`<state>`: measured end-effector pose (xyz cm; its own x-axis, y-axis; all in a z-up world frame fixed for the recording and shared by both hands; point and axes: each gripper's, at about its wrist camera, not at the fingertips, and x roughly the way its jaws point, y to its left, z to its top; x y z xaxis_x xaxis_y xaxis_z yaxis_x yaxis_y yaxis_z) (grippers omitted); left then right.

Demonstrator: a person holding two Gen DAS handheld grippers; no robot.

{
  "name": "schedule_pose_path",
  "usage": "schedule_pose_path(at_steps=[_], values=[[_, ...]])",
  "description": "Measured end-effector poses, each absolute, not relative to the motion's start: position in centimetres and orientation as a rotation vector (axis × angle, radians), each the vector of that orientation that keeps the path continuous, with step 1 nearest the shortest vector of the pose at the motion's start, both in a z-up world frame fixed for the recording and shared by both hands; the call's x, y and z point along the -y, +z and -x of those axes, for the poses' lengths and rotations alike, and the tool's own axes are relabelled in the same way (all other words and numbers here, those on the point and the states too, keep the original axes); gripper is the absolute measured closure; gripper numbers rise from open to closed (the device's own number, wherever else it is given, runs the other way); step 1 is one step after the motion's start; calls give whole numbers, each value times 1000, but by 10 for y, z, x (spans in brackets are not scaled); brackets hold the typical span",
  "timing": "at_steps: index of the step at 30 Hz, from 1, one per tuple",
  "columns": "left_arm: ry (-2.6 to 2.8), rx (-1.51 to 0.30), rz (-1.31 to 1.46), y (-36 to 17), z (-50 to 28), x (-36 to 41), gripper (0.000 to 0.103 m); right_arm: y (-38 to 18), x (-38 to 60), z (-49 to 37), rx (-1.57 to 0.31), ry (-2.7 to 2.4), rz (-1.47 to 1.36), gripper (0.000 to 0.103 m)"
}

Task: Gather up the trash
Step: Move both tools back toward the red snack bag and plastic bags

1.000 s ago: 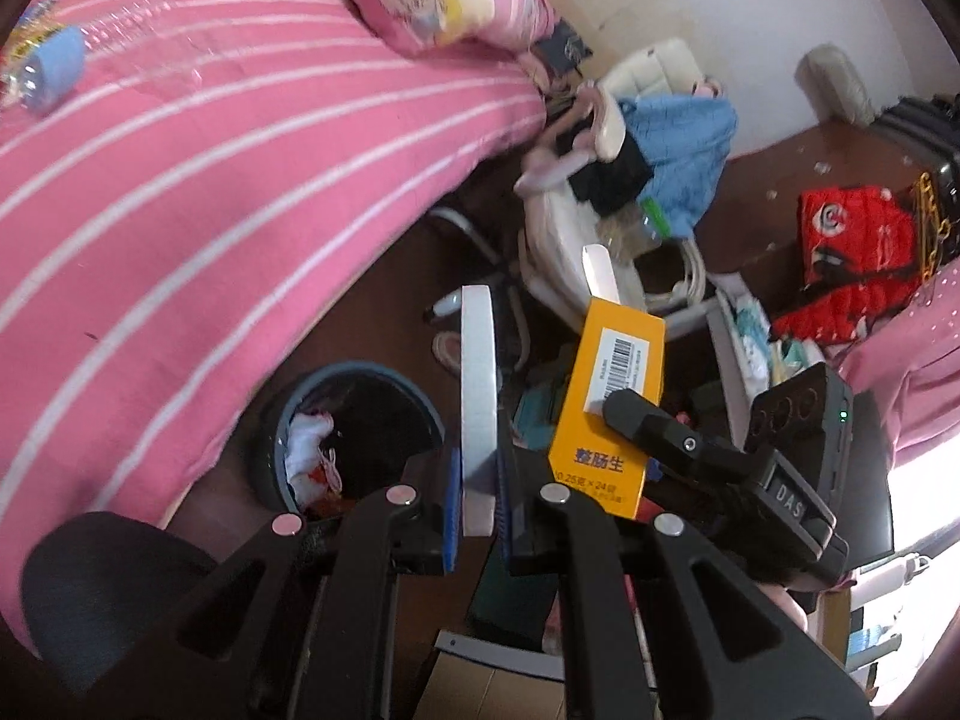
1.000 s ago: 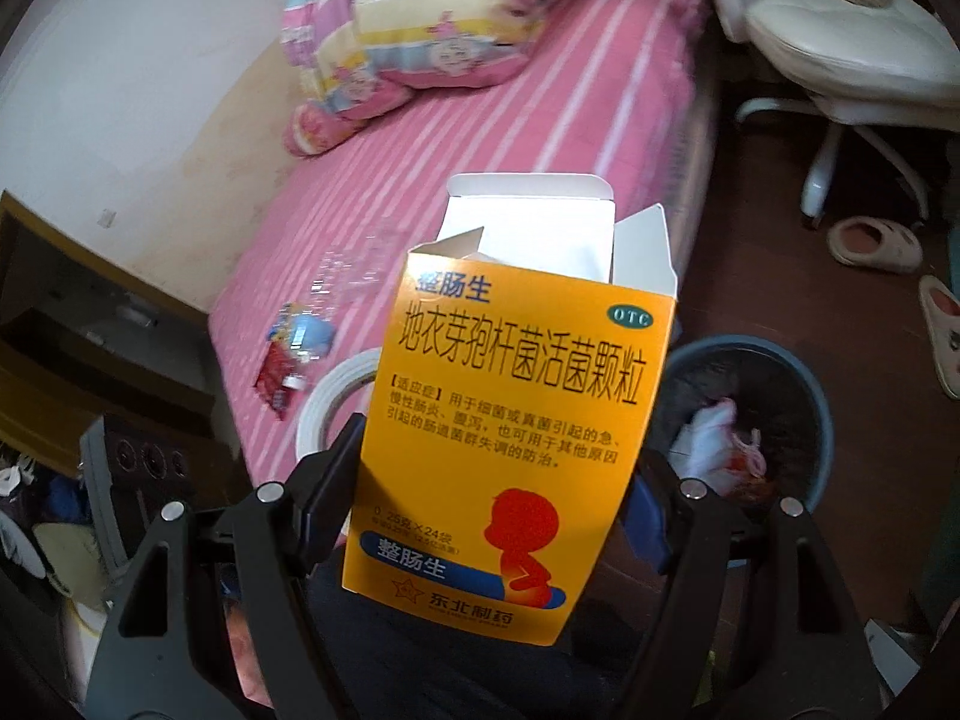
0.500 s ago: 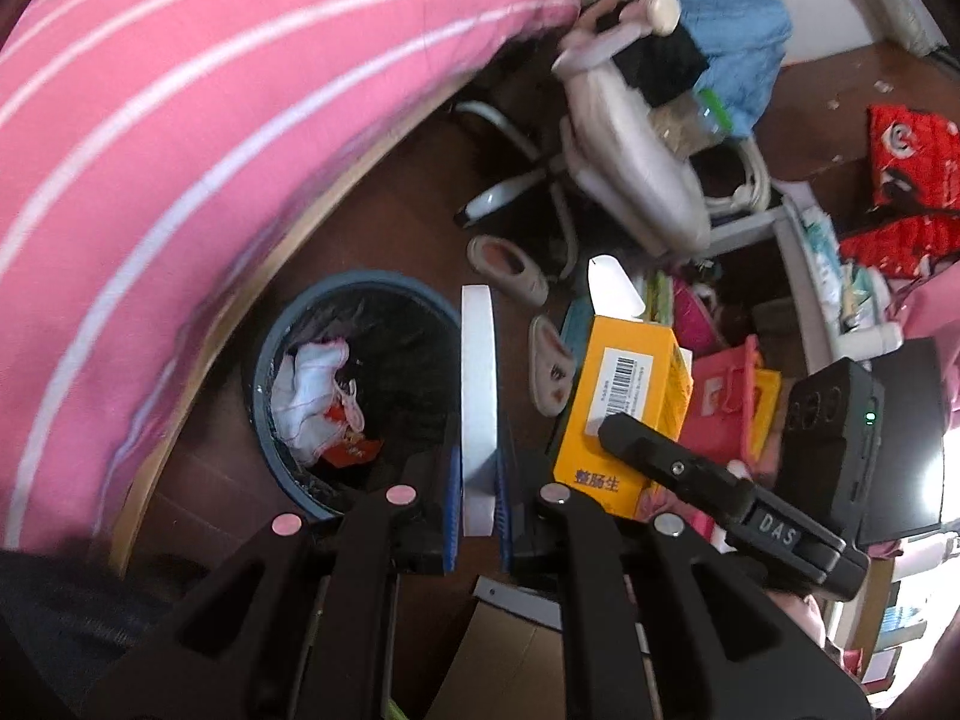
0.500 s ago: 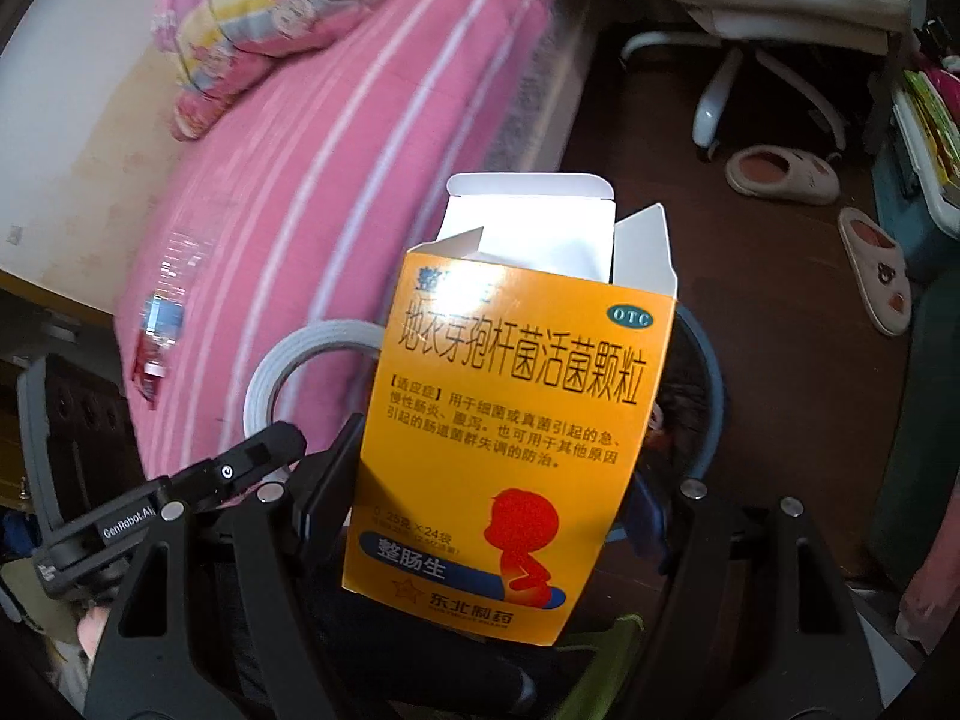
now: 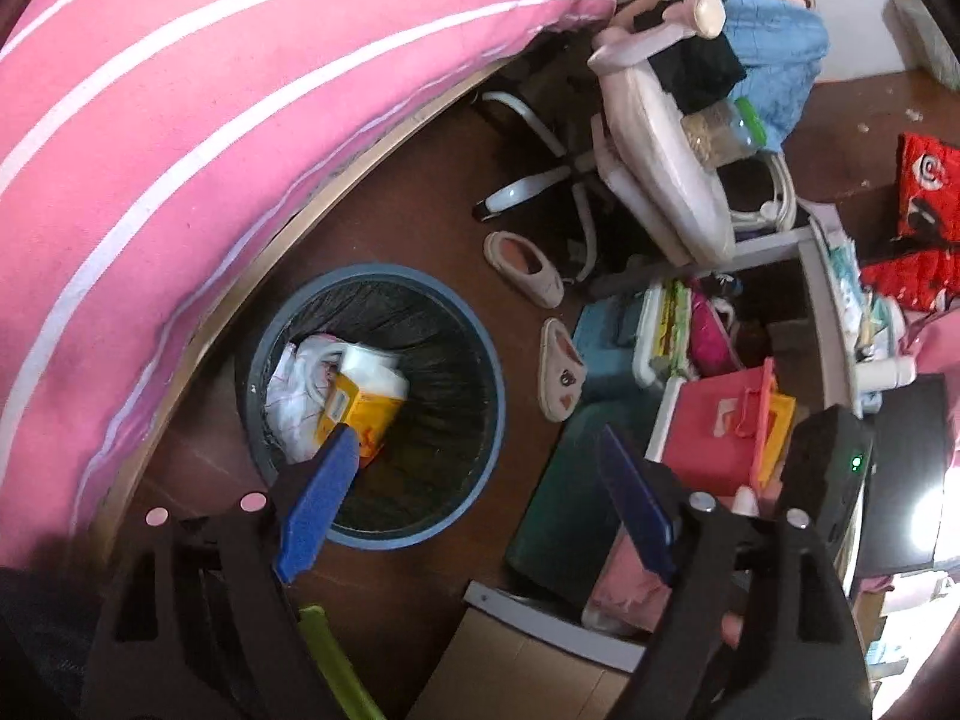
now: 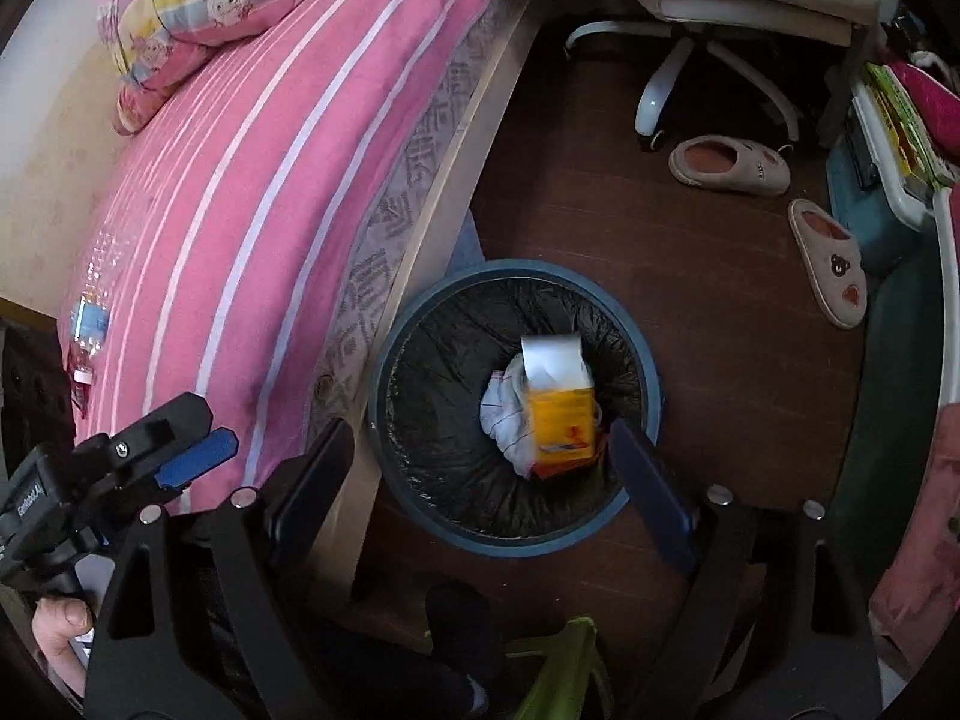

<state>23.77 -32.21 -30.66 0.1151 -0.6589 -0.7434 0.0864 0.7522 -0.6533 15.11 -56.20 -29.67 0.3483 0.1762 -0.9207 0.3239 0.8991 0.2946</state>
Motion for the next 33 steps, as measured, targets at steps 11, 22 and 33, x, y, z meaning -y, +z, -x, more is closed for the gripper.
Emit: schedule_pose_path(at_steps=[11, 22, 33], values=[[-549, -1224, 609, -256, -226, 265, 22, -235, 495, -165, -1113, 112, -446, 17], [-355, -1052, 762, -222, -215, 113, 22, -203, 363, -203, -1122, 333, -357, 17], [-113, -913, 912, -225, -212, -47, 22, -184, 222, -244, -1115, 515, -201, 17]])
